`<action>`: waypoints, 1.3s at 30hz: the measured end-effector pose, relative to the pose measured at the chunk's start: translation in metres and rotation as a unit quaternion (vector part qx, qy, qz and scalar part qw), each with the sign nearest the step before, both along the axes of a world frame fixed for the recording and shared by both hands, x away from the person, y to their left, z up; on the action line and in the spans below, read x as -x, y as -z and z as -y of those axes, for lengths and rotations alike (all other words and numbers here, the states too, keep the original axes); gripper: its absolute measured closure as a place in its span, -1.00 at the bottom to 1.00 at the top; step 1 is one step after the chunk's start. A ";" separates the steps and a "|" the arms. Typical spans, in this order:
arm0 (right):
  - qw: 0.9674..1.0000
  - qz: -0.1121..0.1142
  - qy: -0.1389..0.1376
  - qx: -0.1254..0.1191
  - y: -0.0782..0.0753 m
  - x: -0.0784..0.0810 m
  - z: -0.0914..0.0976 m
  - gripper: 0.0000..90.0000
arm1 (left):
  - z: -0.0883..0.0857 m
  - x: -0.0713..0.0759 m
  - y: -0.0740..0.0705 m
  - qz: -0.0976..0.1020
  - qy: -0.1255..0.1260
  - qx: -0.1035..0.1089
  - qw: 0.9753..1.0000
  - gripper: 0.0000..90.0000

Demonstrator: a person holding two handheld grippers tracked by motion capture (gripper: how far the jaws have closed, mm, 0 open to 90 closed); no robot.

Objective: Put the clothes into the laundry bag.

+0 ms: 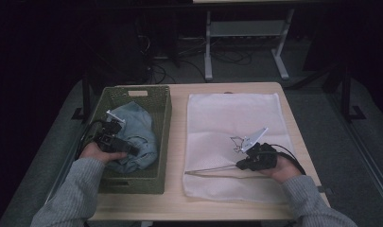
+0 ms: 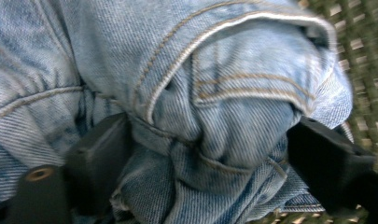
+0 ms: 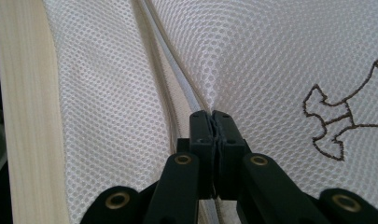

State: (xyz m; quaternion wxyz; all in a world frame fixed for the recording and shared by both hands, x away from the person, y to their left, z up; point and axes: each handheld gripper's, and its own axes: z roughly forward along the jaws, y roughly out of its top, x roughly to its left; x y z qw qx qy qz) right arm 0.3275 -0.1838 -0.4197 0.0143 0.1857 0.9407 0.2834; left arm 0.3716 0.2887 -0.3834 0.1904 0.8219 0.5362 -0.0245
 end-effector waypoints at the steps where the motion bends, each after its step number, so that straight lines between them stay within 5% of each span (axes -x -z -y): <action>1: 1.000 0.001 0.001 0.000 0.000 0.000 0.000 0.94 | 0.002 -0.001 0.003 -0.005 0.000 -0.014 1.000 -0.46; 6: 1.000 0.003 0.000 0.002 -0.003 -0.001 -0.001 0.95 | 0.010 -0.004 0.011 -0.017 0.008 -0.058 0.998 -0.16; 12: 1.000 0.003 0.001 -0.002 -0.005 -0.002 0.001 0.95 | 0.014 -0.003 0.015 -0.018 0.007 -0.076 0.997 0.17; 21: 1.000 0.000 0.005 -0.017 -0.011 -0.004 0.006 0.95 | 0.006 0.001 0.010 -0.021 0.005 -0.043 0.999 0.48; 26: 1.000 -0.002 0.008 -0.020 -0.015 -0.005 0.007 0.95 | 0.009 0.008 0.005 -0.010 0.019 -0.044 0.999 0.49; 31: 1.000 -0.005 0.011 -0.025 -0.016 -0.006 0.009 0.95 | 0.001 0.014 -0.003 -0.010 0.019 0.002 1.000 0.50; 33: 1.000 -0.005 0.011 -0.026 -0.017 -0.007 0.010 0.95 | -0.005 0.017 -0.007 -0.010 0.017 0.037 0.999 0.51; 36: 0.999 -0.006 0.013 -0.028 -0.018 -0.008 0.010 0.95 | -0.013 0.022 -0.011 -0.008 0.011 0.085 0.996 0.52; 39: 0.999 -0.008 0.015 -0.035 -0.019 -0.009 0.012 0.95 | -0.023 0.029 -0.015 -0.003 0.001 0.142 0.990 0.53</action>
